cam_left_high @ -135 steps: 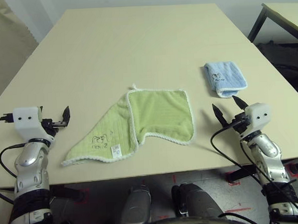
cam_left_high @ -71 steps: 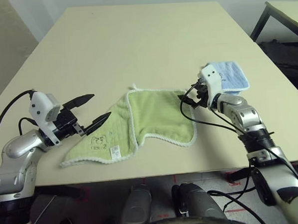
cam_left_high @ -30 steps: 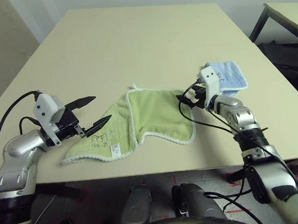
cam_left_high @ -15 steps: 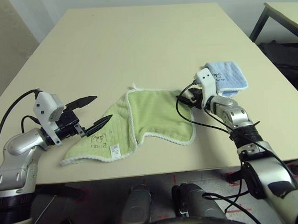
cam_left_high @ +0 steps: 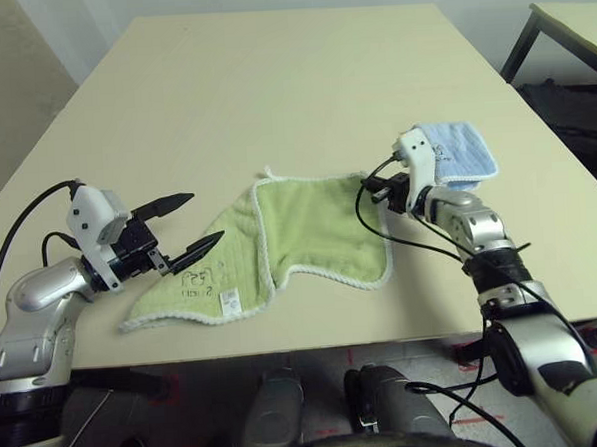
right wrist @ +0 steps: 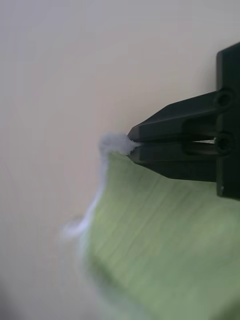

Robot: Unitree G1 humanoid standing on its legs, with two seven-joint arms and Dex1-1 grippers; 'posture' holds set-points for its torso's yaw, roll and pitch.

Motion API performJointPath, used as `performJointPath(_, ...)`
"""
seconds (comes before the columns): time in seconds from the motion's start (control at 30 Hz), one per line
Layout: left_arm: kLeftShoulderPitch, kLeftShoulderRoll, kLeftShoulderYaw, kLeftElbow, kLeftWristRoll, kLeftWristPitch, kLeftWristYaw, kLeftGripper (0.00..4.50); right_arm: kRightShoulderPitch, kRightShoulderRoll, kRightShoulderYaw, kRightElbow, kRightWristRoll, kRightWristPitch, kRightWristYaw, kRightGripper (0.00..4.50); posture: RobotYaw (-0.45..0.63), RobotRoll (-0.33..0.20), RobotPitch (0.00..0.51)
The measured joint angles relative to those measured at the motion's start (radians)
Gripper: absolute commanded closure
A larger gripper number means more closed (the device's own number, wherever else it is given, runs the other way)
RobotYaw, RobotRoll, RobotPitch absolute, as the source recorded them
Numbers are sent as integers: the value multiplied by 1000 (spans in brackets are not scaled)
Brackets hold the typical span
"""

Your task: Fold the towel and set it aside.

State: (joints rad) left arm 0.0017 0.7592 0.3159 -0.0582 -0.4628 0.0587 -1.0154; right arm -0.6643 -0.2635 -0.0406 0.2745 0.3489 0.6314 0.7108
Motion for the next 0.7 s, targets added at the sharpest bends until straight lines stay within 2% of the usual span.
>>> performJointPath(0.17,-3,1,-2,16,5,-6,-6,0,-75,-86,-21,-212,163,274,50,4485,136,0,98)
performJointPath(0.33,-4,1,-10,17,21,-8,-11,0,-107,-153,-23,-310,266,459,76,4485,141,0,100)
performJointPath(0.47,0,1,-9,17,26,-19,-12,0,-210,-135,-87,-336,402,621,62,4485,146,0,99)
performJointPath(0.53,7,1,-9,21,31,-26,-13,0,-299,-90,-156,-332,467,672,22,4485,146,0,99)
performJointPath(0.6,6,1,-9,27,36,-35,-14,0,-403,-24,-233,-291,486,664,-70,4485,148,0,101)
performJointPath(0.7,6,1,-9,39,39,-44,-14,0,-474,-13,-281,-237,465,609,-176,4485,152,0,101)
